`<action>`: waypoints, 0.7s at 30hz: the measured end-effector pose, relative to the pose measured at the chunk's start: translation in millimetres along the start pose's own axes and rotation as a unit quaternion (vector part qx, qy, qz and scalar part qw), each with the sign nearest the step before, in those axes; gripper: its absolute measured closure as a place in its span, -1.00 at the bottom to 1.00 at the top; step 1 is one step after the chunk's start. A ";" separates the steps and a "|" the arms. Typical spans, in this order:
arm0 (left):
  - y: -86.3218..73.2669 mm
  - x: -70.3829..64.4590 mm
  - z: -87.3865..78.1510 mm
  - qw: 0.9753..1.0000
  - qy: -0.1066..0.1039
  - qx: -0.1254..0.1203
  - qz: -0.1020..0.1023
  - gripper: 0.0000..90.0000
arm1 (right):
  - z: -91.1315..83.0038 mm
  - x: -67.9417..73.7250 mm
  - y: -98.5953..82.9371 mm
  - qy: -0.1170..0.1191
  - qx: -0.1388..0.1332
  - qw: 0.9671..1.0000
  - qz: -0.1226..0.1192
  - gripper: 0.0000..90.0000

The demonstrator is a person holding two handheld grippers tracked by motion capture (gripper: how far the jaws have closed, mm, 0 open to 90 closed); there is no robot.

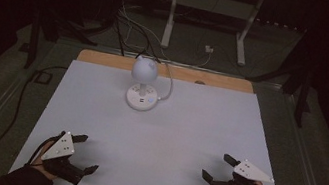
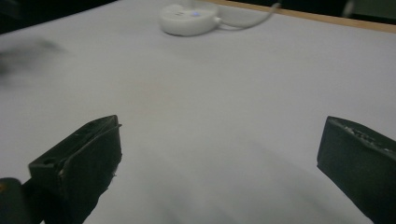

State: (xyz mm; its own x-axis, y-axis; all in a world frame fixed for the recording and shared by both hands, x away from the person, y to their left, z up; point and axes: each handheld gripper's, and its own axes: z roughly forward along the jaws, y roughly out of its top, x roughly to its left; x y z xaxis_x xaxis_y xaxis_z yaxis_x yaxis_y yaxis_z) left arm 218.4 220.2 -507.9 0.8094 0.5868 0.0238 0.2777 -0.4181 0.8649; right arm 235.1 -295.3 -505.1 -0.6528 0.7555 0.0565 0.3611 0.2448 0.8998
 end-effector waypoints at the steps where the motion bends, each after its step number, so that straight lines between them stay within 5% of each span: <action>1: 0.0 0.0 0.0 1.000 -0.001 0.000 -0.001 -1.00 | 0.9 0.7 -1.9 -0.009 -0.007 1.000 -0.004 -1.00; 10: -0.9 0.7 0.3 1.000 -0.001 0.002 -0.001 -1.00 | 8.4 8.1 -3.1 -0.018 0.006 0.999 -0.042 -1.00; 21: 0.0 -0.9 0.9 1.000 -0.003 0.009 0.005 -1.00 | 8.0 12.3 -0.5 -0.020 0.005 0.998 -0.054 -1.00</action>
State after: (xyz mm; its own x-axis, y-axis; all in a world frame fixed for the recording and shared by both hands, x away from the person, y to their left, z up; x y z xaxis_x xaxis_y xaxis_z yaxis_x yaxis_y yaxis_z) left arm 218.1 219.0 -508.4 0.8157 0.5777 0.0297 0.2778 -0.4364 0.8558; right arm 232.2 -281.3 -508.4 -0.6606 0.7485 -0.0582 0.2965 0.3313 0.8957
